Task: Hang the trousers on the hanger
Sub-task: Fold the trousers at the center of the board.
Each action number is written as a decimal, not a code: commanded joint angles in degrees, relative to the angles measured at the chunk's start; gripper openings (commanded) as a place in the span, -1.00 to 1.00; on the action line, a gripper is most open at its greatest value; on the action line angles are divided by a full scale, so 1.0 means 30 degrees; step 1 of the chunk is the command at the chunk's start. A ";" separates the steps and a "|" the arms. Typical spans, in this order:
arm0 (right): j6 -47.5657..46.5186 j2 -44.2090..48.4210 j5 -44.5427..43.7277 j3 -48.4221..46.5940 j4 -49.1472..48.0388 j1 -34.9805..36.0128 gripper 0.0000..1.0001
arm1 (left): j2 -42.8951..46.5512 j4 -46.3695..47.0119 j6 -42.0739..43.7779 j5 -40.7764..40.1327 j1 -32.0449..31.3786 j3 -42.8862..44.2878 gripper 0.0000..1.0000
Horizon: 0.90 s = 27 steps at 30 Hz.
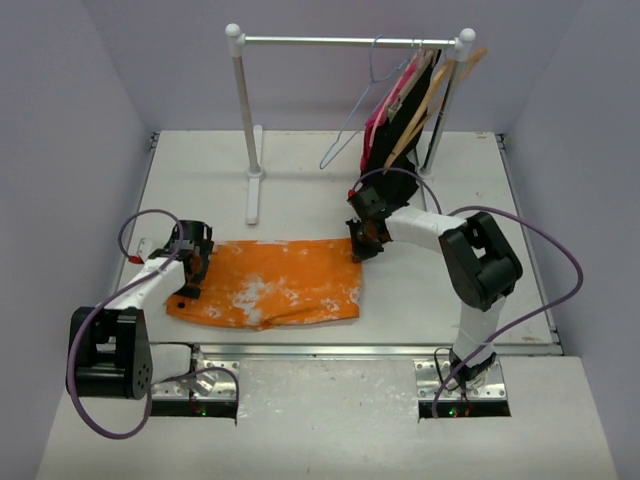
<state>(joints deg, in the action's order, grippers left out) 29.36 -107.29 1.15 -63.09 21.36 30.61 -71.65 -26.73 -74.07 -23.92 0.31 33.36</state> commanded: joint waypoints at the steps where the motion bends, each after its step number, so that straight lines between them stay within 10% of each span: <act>1: -0.0836 -0.0799 -0.1481 -0.0461 0.2170 0.0205 -0.90 | 0.1927 -0.1358 0.0702 -0.1618 0.0452 -0.0148 1.00; 15: 0.1882 0.9256 -0.5824 -0.1958 0.2742 0.5068 -0.08 | 0.7512 -0.2553 0.7434 0.3043 0.0452 0.3858 1.00; 21: 0.2223 0.8334 -0.7977 -0.5024 0.3295 0.6048 0.95 | 0.8431 -0.2842 1.0433 0.5325 0.0478 0.5022 1.00; 27: 0.1512 0.4293 -1.2998 -1.1753 0.4825 0.5939 0.98 | 0.9229 -0.3175 1.1932 0.5607 0.0458 0.5385 1.00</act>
<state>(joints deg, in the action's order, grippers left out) 34.65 -88.78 -23.61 -86.40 32.83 48.61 -46.03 -36.21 -44.48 -9.81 1.23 46.94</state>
